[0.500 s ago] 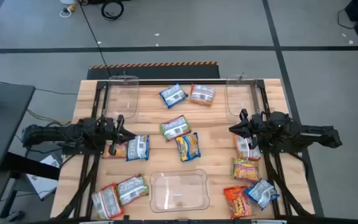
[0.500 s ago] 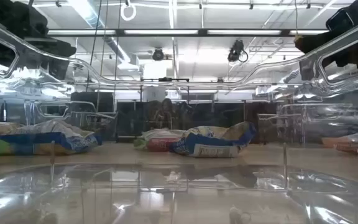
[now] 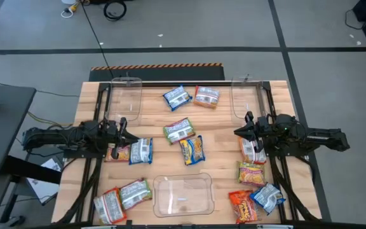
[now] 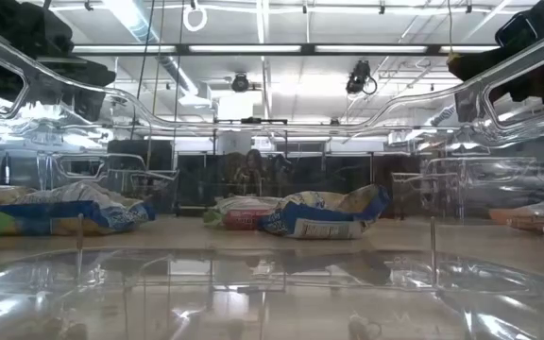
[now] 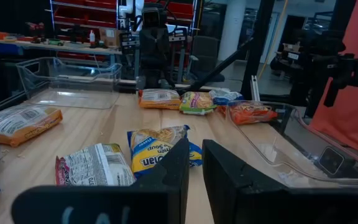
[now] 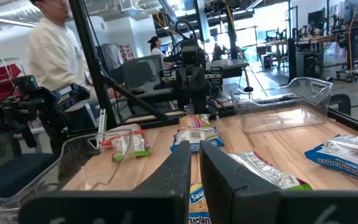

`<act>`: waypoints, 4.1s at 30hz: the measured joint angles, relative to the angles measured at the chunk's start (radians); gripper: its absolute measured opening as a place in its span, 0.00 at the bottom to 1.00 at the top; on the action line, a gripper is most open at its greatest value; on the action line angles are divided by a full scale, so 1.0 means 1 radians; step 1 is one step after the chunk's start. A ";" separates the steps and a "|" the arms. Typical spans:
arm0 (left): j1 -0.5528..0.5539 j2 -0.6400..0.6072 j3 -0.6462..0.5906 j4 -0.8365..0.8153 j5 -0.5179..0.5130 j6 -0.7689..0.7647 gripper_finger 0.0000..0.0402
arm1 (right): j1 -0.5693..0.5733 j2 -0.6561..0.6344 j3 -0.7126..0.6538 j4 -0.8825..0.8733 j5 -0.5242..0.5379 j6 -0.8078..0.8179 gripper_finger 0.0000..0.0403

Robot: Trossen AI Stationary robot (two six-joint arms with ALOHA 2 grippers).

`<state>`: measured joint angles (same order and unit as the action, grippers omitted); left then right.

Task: Sort Maruchan noodles

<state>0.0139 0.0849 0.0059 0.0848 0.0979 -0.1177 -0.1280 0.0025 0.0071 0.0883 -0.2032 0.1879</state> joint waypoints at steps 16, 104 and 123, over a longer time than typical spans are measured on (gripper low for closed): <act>0.000 0.000 0.000 0.000 0.000 0.000 0.13 | 0.000 0.000 0.000 0.000 0.000 0.000 0.10; -0.180 1.847 1.263 -0.499 -0.286 -1.695 0.52 | 0.050 0.436 0.420 -0.219 0.036 0.258 0.30; -0.224 1.832 0.949 0.063 -0.499 -1.850 0.53 | 0.057 0.436 0.420 -0.225 0.004 0.255 0.34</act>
<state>-0.2101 1.9167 0.9554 0.1478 -0.4008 -1.9673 -0.0711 0.4385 0.4271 -0.1371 -0.1991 0.4431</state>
